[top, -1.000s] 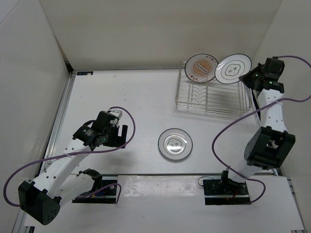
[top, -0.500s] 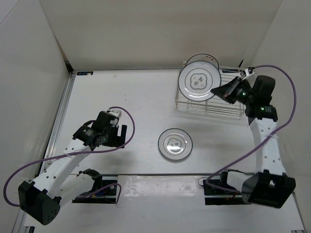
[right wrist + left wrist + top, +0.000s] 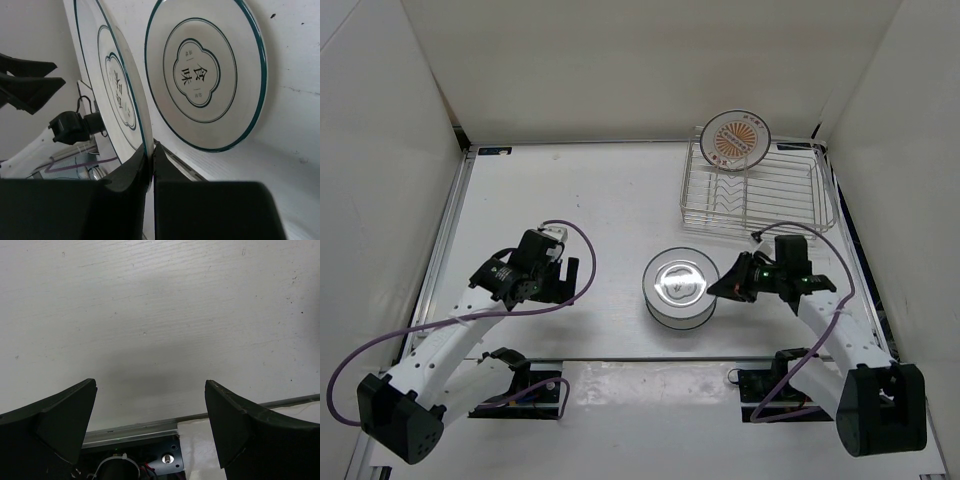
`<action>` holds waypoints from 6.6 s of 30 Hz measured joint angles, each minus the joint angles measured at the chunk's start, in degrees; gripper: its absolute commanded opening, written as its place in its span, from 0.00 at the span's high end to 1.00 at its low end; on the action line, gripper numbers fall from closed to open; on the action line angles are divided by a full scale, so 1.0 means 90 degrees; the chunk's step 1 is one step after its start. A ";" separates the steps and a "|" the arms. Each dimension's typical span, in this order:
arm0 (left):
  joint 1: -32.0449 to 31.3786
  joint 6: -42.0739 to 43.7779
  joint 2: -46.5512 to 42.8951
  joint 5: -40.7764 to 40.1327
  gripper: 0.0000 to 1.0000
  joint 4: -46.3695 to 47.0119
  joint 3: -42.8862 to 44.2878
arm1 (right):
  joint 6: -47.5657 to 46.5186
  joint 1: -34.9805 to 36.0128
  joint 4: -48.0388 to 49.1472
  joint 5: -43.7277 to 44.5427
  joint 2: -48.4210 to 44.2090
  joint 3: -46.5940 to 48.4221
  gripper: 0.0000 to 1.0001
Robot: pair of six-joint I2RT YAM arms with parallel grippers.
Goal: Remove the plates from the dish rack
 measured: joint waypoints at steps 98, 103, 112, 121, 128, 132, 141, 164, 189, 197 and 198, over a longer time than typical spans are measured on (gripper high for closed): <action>0.0000 0.0034 0.0158 0.0566 0.00 0.0080 0.0000 | -0.3614 -0.1853 0.4131 0.0831 0.8029 0.7844 0.51; 0.0000 0.0034 0.0233 0.0500 0.00 0.0075 0.0000 | -0.3235 -0.1940 0.4510 0.0580 0.8136 0.7907 0.65; 0.0000 0.0036 0.0325 0.0461 0.00 0.0046 0.0000 | -0.2958 -0.2062 0.4794 0.0070 0.8184 0.7922 0.86; 0.0000 0.0039 0.0369 0.0459 0.00 0.0010 0.0000 | -0.2834 -0.2055 0.4884 -0.0274 0.8497 0.7927 0.58; 0.0000 0.0039 0.0418 0.0459 0.00 0.0005 0.0002 | -0.2708 -0.2067 0.5263 -0.0185 0.8578 0.7674 0.27; 0.0000 0.0053 0.0435 0.0459 0.00 -0.0012 0.0002 | -0.2465 -0.2076 0.5853 0.0041 0.8466 0.7147 0.23; 0.0000 0.0058 0.0435 0.0461 0.00 -0.0015 0.0010 | -0.1071 -0.2601 0.7788 0.0950 0.8279 0.6523 0.25; 0.0000 0.0070 0.0571 0.0464 0.00 -0.0034 0.0056 | -0.1605 -0.2186 0.6433 0.0012 0.9581 0.8801 0.36; 0.0000 0.0083 0.0631 0.0461 0.00 -0.0041 0.0083 | -0.2907 -0.1950 0.5836 0.0325 0.9547 0.8813 1.00; 0.0000 0.0083 0.0631 0.0466 0.00 -0.0041 0.0083 | -0.3203 -0.1967 0.5797 0.0386 0.8993 0.8140 1.00; 0.0000 0.0083 0.0631 0.0464 0.00 -0.0039 0.0083 | -0.3215 -0.1972 0.5809 0.0401 0.8876 0.8021 1.00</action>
